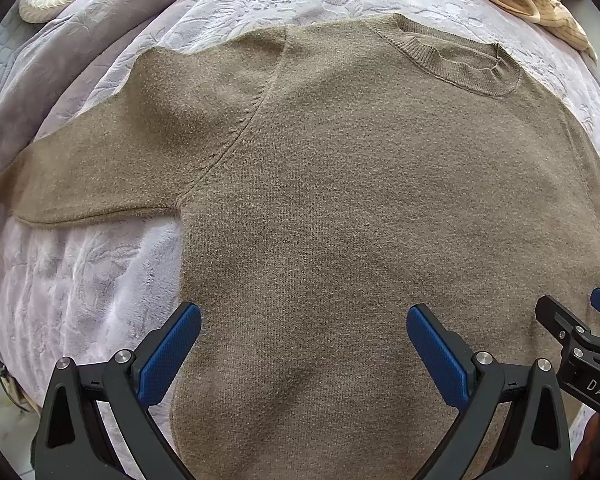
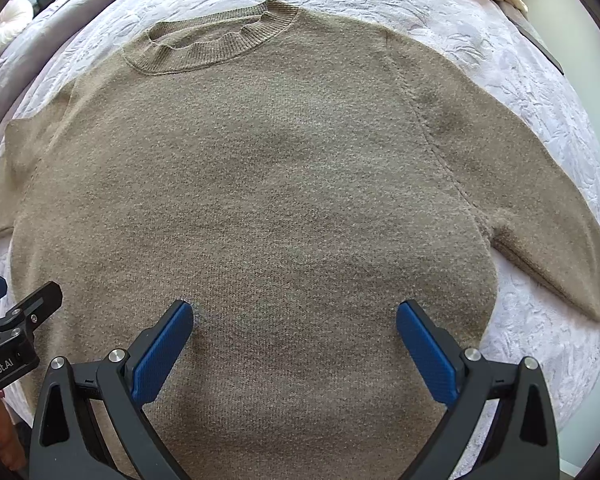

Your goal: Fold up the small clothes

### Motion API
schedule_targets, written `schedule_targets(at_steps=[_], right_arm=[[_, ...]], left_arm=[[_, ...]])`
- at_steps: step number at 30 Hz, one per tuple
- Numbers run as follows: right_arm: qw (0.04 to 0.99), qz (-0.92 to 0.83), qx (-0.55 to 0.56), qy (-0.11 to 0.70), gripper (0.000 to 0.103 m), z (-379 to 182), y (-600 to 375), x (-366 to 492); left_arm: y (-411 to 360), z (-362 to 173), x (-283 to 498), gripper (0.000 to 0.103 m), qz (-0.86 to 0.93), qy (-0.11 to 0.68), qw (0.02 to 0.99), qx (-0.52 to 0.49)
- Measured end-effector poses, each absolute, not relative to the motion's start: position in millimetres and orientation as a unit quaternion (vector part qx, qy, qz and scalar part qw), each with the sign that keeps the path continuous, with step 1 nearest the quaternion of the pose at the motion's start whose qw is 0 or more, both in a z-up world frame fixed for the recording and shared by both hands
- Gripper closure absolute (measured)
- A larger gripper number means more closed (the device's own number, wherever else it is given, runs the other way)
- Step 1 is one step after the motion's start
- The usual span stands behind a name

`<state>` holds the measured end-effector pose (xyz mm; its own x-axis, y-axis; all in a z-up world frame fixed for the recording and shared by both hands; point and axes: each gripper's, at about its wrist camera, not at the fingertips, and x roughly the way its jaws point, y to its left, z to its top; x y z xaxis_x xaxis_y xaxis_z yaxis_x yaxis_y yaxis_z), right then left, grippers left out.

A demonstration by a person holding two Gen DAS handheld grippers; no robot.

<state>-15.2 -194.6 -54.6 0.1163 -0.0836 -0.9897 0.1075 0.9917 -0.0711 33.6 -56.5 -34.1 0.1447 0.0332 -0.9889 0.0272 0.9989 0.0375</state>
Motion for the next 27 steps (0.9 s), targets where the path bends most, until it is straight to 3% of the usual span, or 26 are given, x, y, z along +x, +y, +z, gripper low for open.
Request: schedule_targets(at_steps=[15,27], right_arm=[[0.744,-0.057,-0.014,0.666,0.001,-48.1,-177.1,-8.5],[0.744,-0.029,-0.044,0.666,0.001,-45.6,-121.2,2.5]], left_arm=[[-25.8,-33.0,23.3,0.0,-0.004,0.65,0.76,-0.008],[41.9,-39.6,15.1,0.0,0.006,0.647,0.759,-0.07]])
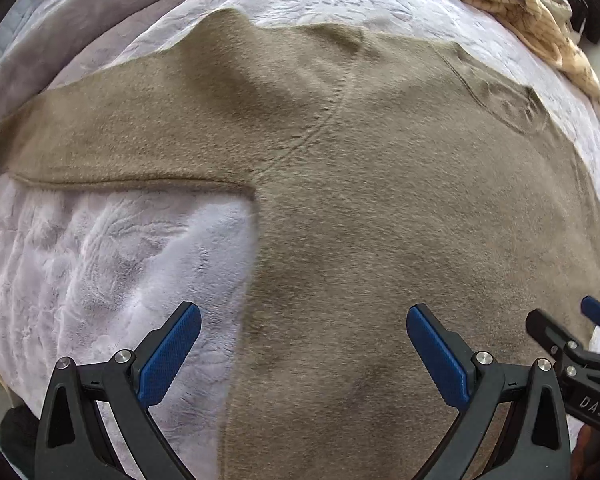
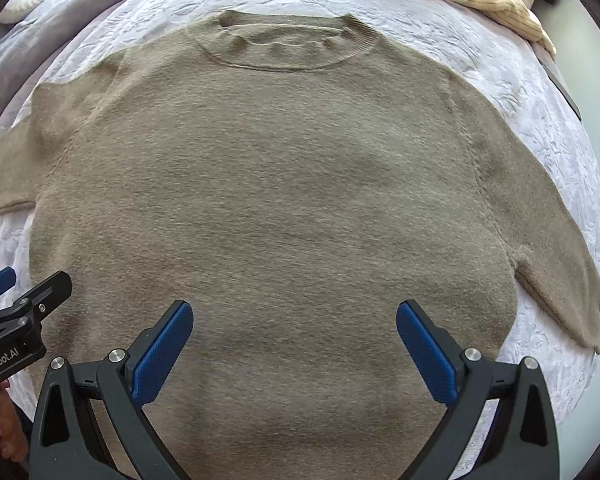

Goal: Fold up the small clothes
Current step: 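Grasp the sweater's sleeve cuff with the left gripper, then fold the held sleeve across the sweater body with the left gripper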

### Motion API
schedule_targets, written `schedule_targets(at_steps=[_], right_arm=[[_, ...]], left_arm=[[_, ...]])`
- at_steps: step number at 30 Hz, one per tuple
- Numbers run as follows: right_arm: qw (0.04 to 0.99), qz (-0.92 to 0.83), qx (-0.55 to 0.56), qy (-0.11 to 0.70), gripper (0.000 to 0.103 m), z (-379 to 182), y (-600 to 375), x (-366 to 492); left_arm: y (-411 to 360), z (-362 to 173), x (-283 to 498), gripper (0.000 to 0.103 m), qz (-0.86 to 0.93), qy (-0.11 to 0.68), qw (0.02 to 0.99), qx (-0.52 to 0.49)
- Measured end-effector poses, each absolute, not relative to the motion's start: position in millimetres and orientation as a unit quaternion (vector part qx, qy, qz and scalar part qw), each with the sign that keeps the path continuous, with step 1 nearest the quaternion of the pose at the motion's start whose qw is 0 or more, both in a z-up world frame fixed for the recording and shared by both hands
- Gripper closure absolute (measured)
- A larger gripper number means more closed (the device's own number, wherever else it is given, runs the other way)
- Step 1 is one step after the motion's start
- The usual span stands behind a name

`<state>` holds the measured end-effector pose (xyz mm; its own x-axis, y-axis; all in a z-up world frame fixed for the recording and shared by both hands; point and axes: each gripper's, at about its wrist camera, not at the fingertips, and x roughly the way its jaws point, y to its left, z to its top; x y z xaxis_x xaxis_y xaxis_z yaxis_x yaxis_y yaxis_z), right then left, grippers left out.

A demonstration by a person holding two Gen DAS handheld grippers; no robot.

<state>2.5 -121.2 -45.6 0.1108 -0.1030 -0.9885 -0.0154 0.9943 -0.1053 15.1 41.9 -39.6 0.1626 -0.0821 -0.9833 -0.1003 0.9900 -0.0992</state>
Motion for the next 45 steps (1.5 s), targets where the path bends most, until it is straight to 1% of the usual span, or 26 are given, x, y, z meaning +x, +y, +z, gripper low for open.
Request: schedule_targets(at_steps=[3,6,10,14,18,21,24,25,26,27,28,29,30,31,34,37,41,45], right_arm=[[0.744,-0.017,-0.052,0.666,0.001,-45.9,-102.3,4.0],[0.741,-0.004,-0.063,0.669,0.001,-47.5,-82.5,4.4],[0.739,0.008,-0.075,0.67,0.001,-51.7,-53.7,6.3],[0.738,0.016,-0.084,0.669,0.001,-52.2,-31.3,8.5],[0.736,0.024,-0.093,0.67,0.001,-50.1,-11.2,12.6],[0.735,0.029,-0.102,0.669,0.001,-47.3,4.3,9.4],[0.734,0.034,-0.105,0.67,0.001,-46.0,20.1,7.6],[0.734,0.035,-0.106,0.67,0.001,-45.6,25.5,6.8],[0.735,0.038,-0.106,0.669,0.001,-45.2,30.2,6.4],[0.735,0.04,-0.106,0.668,0.001,-45.3,32.3,6.3],[0.735,0.042,-0.106,0.668,0.001,-45.0,35.8,5.5],[0.736,0.044,-0.106,0.668,0.001,-44.4,37.4,3.9],[0.736,0.046,-0.105,0.667,0.001,-44.3,39.5,3.6],[0.737,0.048,-0.104,0.667,0.001,-46.0,30.8,1.9],[0.739,0.052,-0.098,0.665,0.001,-41.7,26.5,-3.5],[0.741,0.05,-0.087,0.664,0.001,-40.3,20.8,-6.7],[0.743,0.045,-0.071,0.664,0.001,-44.4,-3.4,-5.0],[0.748,0.036,-0.052,0.661,0.001,-39.8,-23.0,-6.1]], left_arm=[[81.5,-41.0,16.1,0.0,0.011,0.635,0.762,-0.127],[133.6,-41.8,19.3,0.0,0.053,0.612,0.772,-0.164],[214.1,-43.5,22.0,0.0,0.103,0.564,0.787,-0.228],[289.9,-57.2,15.7,0.0,0.134,0.517,0.789,-0.303],[330.7,-78.1,22.5,0.0,0.132,0.498,0.767,-0.382],[348.9,-79.7,33.7,0.0,0.127,0.478,0.774,-0.396],[357.5,-70.0,40.9,0.0,0.137,0.451,0.785,-0.403],[361.2,-66.9,38.5,0.003,0.149,0.444,0.788,-0.4],[364.0,-64.5,33.4,0.01,0.162,0.44,0.789,-0.397],[363.3,-63.3,31.7,0.028,0.168,0.442,0.788,-0.395],[364.1,-63.5,28.7,0.049,0.176,0.448,0.785,-0.39],[365.9,-65.5,27.3,0.061,0.178,0.453,0.785,-0.383],[363.6,-66.5,30.2,0.09,0.176,0.455,0.788,-0.375],[361.5,-66.9,32.4,0.097,0.167,0.457,0.793,-0.366],[358.7,-55.1,27.7,0.097,0.167,0.441,0.807,-0.355],[344.0,-23.1,23.7,0.097,0.161,0.412,0.836,-0.323],[299.0,26.8,33.2,0.097,0.117,0.379,0.881,-0.258],[230.0,68.6,47.7,0.097,0.051,0.353,0.914,-0.193]])
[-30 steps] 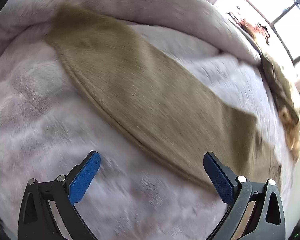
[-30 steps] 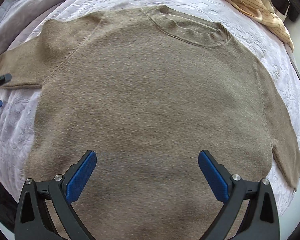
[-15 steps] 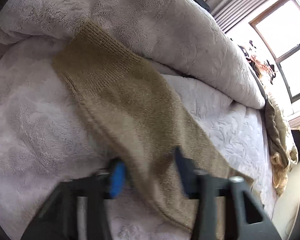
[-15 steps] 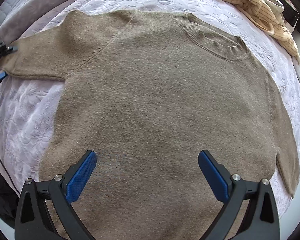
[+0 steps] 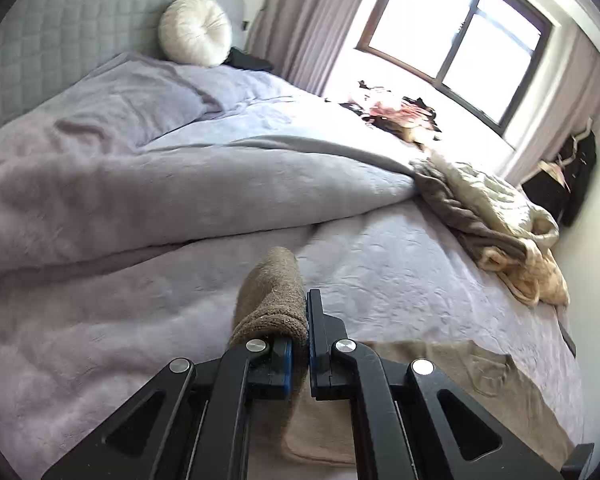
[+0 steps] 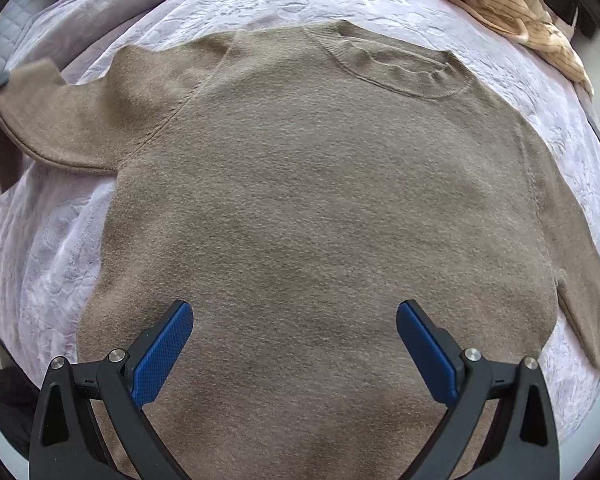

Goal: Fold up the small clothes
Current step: 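Fold the held sleeve across the sweater body with the left gripper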

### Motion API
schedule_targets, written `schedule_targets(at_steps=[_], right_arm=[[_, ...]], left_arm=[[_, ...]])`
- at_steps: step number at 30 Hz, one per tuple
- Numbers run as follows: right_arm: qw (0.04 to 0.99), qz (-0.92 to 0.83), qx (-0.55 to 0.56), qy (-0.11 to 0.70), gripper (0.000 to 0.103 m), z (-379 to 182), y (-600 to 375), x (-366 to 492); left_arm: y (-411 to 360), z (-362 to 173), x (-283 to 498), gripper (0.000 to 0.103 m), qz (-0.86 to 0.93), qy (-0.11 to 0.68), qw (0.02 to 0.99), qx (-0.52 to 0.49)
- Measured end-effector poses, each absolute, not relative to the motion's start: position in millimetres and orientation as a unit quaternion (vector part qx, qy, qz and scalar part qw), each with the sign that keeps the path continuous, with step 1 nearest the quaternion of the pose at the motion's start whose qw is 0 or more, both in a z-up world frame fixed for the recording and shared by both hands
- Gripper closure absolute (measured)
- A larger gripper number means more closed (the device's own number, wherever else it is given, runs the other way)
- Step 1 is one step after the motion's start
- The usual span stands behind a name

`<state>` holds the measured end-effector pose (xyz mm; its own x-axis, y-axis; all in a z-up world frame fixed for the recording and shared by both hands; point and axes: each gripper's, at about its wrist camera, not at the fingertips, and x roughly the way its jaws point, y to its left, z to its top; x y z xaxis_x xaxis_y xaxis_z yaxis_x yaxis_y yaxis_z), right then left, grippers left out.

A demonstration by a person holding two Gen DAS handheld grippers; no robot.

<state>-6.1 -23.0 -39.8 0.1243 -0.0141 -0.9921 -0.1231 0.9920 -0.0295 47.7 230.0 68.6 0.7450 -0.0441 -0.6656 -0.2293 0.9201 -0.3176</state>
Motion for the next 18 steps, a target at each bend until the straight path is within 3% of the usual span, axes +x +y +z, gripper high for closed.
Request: schedule_targets(at_steps=[6,13,18], right_arm=[[0.757,0.009,-0.017,0.653,0.001,-29.6,-75.0,-11.8],[0.747,-0.053,0.038,0.662,0.001,-33.1,-143.2,-25.5],[0.735,-0.084,0.068,0.67,0.001,-43.3,-190.8,-35.6]], left_arm=[[84.9,83.5,79.5,0.097,-0.092,0.36,0.92,-0.122],[-64.7,27.0,68.8,0.097,-0.203,0.432,0.878,-0.037],[-103.0,-13.7,59.3,0.096,-0.209,0.479,0.853,0.004]])
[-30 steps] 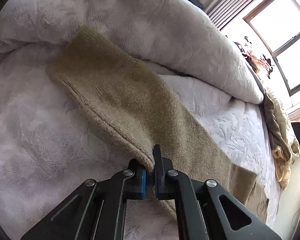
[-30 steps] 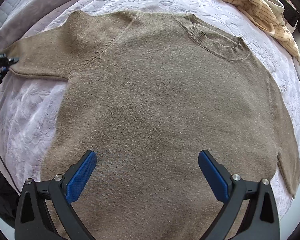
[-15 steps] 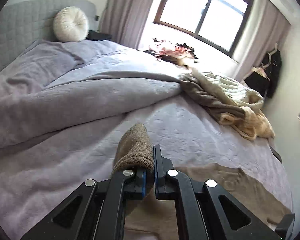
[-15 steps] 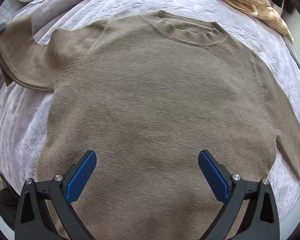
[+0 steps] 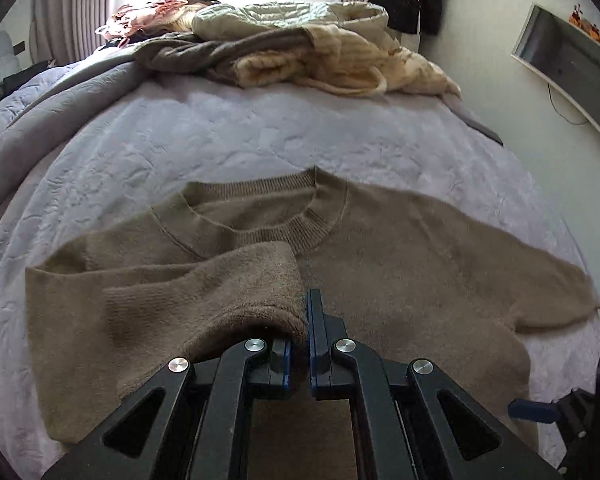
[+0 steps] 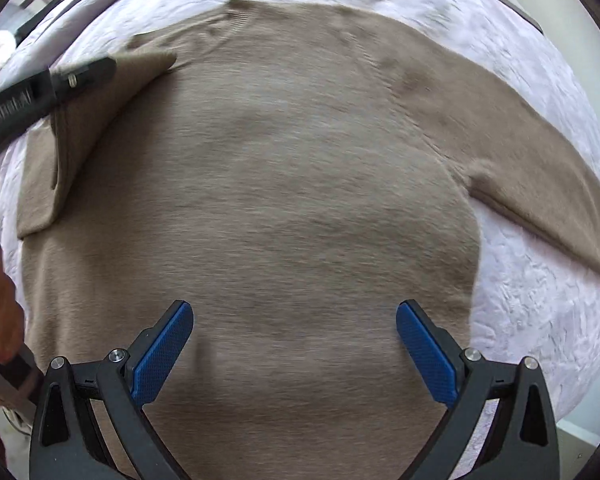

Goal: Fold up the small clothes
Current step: 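Fold the held sleeve across the sweater body with the left gripper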

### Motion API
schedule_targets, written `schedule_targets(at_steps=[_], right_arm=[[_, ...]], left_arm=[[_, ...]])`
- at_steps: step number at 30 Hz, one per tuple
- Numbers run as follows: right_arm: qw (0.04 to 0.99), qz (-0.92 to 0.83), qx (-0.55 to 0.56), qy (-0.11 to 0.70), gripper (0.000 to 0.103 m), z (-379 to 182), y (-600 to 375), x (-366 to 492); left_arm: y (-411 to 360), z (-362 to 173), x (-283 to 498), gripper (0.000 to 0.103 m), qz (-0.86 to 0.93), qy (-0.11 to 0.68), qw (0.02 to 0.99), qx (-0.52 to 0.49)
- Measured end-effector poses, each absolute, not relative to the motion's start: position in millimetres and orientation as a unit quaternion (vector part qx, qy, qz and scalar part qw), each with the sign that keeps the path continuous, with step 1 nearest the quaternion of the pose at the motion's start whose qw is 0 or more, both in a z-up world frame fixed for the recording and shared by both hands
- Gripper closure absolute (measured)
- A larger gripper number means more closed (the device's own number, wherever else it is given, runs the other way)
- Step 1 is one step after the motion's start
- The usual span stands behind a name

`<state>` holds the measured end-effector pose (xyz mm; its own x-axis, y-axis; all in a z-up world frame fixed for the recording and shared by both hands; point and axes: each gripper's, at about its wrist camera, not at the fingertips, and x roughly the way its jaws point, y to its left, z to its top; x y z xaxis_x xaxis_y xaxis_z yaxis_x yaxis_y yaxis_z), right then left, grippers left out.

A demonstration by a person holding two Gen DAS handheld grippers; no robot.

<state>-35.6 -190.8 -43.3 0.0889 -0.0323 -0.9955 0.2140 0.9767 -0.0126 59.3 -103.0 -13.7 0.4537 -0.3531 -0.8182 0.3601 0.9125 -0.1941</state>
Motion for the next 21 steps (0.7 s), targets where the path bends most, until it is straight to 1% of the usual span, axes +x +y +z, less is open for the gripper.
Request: schedule_targets(at_steps=[3,8,9,10,11,12,13,14,17,21], right_arm=[[0.733,-0.09,0.074,0.67,0.001,-45.3,-207.7,-38.1],[0.749,-0.082,0.07,0.653,0.001,-36.2,-221.9,-32.2],[0.755,-0.078,0.066,0.648,0.001,-32.8,-221.4,-29.3],[0.762,-0.071,0.059,0.64,0.001,-29.2,-221.1,-24.4],[0.771,-0.063,0.047,0.632,0.001,-23.9,-217.3,-21.0],[0.779,-0.055,0.036,0.623,0.001,-19.7,-213.7,-15.7],[0.79,-0.044,0.02,0.612,0.001,-13.5,-207.6,-10.5],[0.798,-0.033,0.004,0.601,0.001,-8.3,-201.3,-6.7],[0.824,-0.002,-0.055,0.564,0.001,7.7,-176.9,6.6],[0.84,0.047,-0.117,0.528,0.001,18.6,-130.5,36.7]], left_arm=[[-103.2,-19.4,59.8,0.096,-0.195,0.49,0.849,0.017],[-79.9,-2.2,60.9,0.096,-0.158,0.49,0.857,0.03],[-69.7,3.5,60.2,0.094,-0.153,0.489,0.859,0.023],[-59.5,8.4,58.7,0.071,-0.146,0.488,0.86,0.016],[-47.7,12.6,55.3,0.052,-0.134,0.487,0.863,0.011],[-36.9,15.7,49.9,0.022,-0.122,0.481,0.868,0.008],[-22.5,21.4,45.1,0.02,-0.106,0.466,0.878,0.001],[-10.3,25.1,41.7,0.02,-0.096,0.458,0.884,-0.001],[23.4,23.1,42.4,0.02,-0.058,0.475,0.878,0.001],[70.0,-1.5,54.6,0.02,-0.001,0.517,0.856,-0.024]])
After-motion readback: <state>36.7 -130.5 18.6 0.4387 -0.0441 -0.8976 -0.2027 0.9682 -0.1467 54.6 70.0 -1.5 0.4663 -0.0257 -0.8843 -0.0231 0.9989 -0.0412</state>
